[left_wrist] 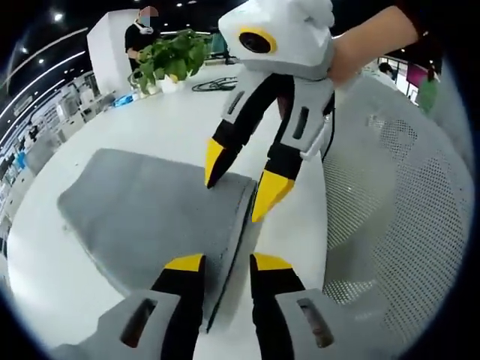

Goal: Fold the towel on the table until its edges align and the towel forms a compact rectangular stack.

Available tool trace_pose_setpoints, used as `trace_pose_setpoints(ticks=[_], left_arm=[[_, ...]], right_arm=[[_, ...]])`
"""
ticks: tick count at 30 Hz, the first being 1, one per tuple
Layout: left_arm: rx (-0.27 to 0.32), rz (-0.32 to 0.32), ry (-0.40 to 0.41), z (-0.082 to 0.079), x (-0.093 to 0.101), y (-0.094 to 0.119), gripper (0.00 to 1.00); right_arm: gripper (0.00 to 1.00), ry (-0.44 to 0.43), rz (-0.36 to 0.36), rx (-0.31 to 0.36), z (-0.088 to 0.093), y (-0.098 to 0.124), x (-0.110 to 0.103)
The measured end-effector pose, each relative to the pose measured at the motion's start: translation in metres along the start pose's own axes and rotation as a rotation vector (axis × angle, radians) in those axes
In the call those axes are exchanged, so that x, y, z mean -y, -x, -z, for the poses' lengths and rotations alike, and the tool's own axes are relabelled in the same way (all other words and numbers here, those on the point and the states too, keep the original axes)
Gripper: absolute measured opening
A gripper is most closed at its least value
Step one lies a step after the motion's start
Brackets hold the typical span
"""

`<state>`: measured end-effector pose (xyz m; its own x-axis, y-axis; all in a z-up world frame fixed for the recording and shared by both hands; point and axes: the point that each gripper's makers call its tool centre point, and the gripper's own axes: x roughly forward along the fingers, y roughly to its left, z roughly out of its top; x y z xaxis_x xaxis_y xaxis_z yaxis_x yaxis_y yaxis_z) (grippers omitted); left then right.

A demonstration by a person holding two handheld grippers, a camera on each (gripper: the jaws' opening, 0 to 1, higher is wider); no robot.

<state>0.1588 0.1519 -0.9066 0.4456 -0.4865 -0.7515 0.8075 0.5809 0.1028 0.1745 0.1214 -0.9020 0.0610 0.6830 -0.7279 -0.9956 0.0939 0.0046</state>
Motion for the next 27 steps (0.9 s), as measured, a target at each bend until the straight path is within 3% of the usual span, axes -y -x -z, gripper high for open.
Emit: trace_pose_setpoints(ticks=[11, 18, 23, 25, 26, 27], left_arm=[[-0.021, -0.001, 0.032, 0.006, -0.004, -0.010, 0.22], [-0.038, 0.010, 0.038, 0.007, -0.009, -0.012, 0.19], [-0.051, 0.047, 0.064, 0.007, -0.011, -0.012, 0.17], [-0.048, 0.052, 0.066, 0.007, -0.010, -0.012, 0.16], [-0.046, 0.053, 0.065, 0.007, -0.010, -0.012, 0.16], [-0.045, 0.057, 0.058, 0.007, -0.010, -0.012, 0.16]], right_arm=[[0.29, 0.037, 0.008, -0.042, 0.020, -0.008, 0.002], [0.21, 0.092, 0.040, -0.046, 0.023, -0.013, 0.010], [0.17, 0.085, 0.043, -0.037, 0.023, -0.013, 0.014], [0.16, 0.163, 0.044, -0.046, 0.024, -0.014, 0.015], [0.16, 0.249, 0.046, -0.060, 0.025, -0.015, 0.014], [0.16, 0.249, 0.044, -0.060, 0.024, -0.013, 0.010]])
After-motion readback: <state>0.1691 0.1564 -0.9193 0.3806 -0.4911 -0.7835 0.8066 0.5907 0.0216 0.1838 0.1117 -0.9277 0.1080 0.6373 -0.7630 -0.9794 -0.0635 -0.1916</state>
